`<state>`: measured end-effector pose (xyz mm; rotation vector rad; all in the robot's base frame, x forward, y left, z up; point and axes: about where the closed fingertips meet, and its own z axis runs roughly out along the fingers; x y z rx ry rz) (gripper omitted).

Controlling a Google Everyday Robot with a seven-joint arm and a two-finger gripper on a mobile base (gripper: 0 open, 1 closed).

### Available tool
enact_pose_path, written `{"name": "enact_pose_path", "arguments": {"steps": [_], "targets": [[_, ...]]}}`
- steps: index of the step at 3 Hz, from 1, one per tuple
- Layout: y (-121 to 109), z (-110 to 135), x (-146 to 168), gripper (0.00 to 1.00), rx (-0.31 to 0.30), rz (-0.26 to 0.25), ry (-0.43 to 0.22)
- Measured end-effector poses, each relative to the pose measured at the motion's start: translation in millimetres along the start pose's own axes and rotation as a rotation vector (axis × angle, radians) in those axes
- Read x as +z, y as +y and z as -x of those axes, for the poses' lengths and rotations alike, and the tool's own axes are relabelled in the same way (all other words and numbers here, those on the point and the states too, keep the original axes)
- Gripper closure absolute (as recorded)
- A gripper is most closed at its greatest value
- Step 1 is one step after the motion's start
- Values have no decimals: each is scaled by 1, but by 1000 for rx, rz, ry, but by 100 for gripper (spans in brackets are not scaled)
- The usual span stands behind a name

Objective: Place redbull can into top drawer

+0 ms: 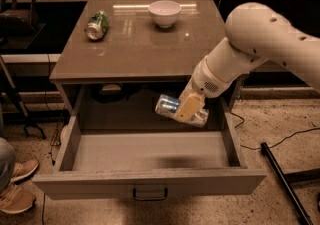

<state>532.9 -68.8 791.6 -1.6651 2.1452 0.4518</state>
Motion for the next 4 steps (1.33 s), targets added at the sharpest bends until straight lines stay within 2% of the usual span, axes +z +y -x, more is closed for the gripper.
{"name": "enact_pose_path", "arguments": {"steps": [1,2,3,4], "targets": [[2,1,43,100,65,-13,-28],[-10,4,88,100,117,-39,-51],[-16,3,113,100,152,-44,-53],[-18,-1,132,92,171,-35,-41]]}}
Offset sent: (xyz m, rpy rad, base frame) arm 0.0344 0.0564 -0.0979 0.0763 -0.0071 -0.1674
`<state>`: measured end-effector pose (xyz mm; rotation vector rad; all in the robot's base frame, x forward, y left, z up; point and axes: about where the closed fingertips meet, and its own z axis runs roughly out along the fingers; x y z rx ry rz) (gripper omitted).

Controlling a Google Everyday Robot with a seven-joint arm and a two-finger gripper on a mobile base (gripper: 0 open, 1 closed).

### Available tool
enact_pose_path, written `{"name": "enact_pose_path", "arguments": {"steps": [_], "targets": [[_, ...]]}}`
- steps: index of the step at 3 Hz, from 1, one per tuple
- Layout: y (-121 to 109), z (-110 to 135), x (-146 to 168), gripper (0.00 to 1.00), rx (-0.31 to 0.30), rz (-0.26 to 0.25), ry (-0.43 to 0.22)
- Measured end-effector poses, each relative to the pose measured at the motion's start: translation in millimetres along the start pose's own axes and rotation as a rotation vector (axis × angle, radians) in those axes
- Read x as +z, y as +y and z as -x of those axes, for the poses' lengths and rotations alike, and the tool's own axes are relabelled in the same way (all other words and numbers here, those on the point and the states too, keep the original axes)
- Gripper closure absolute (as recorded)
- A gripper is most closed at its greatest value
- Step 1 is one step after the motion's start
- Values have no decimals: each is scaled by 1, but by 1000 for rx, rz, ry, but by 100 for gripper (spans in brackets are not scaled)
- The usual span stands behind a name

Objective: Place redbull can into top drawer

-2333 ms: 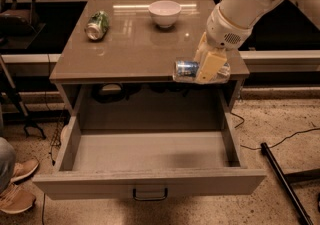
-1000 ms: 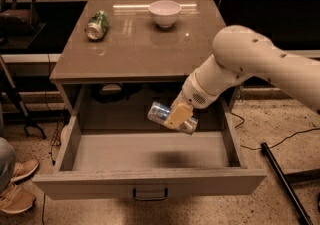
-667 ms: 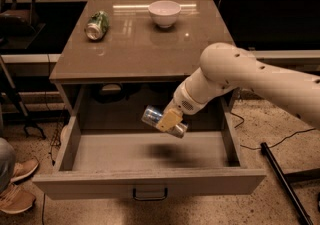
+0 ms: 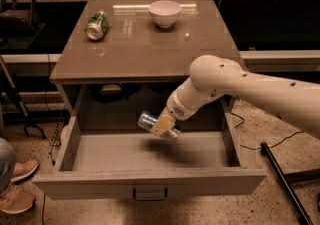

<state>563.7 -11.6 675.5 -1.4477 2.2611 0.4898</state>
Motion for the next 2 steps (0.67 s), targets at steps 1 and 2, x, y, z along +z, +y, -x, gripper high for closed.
{"name": "enact_pose_path", "arguments": {"steps": [1,2], "targets": [[-1,-3,12,66,14,-1,5],[-1,-4,17,43,15,-5,8]]}}
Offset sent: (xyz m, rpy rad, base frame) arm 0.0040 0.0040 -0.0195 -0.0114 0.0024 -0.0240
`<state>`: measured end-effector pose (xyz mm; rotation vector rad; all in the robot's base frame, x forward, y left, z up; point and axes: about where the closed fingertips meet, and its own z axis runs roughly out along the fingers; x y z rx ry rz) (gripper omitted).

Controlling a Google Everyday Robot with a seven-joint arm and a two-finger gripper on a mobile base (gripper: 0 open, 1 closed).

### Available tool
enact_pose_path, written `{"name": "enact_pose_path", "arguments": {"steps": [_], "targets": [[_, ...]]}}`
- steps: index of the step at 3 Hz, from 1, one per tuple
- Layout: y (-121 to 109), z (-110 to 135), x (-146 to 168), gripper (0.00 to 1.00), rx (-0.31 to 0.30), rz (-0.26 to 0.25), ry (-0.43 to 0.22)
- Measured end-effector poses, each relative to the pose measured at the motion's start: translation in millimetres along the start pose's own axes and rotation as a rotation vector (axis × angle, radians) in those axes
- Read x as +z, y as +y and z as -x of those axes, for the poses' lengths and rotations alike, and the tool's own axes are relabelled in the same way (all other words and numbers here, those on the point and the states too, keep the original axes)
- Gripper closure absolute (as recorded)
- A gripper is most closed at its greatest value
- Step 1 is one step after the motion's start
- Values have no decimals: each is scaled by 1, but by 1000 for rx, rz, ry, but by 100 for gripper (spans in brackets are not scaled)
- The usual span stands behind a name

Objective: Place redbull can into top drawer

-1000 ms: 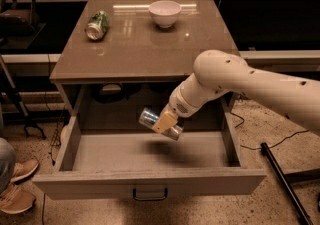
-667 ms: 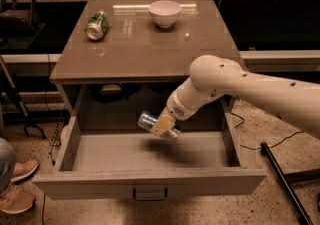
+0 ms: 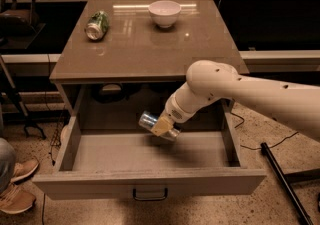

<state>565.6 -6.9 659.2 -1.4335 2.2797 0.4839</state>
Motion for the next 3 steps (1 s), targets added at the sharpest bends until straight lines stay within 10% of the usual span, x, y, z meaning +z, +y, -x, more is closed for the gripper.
{"name": "enact_pose_path", "arguments": {"steps": [2,3], "targets": [[-7,-20,-13,0,1,-17,31],[-16,-49,-59,0,-20,-35,75]]}}
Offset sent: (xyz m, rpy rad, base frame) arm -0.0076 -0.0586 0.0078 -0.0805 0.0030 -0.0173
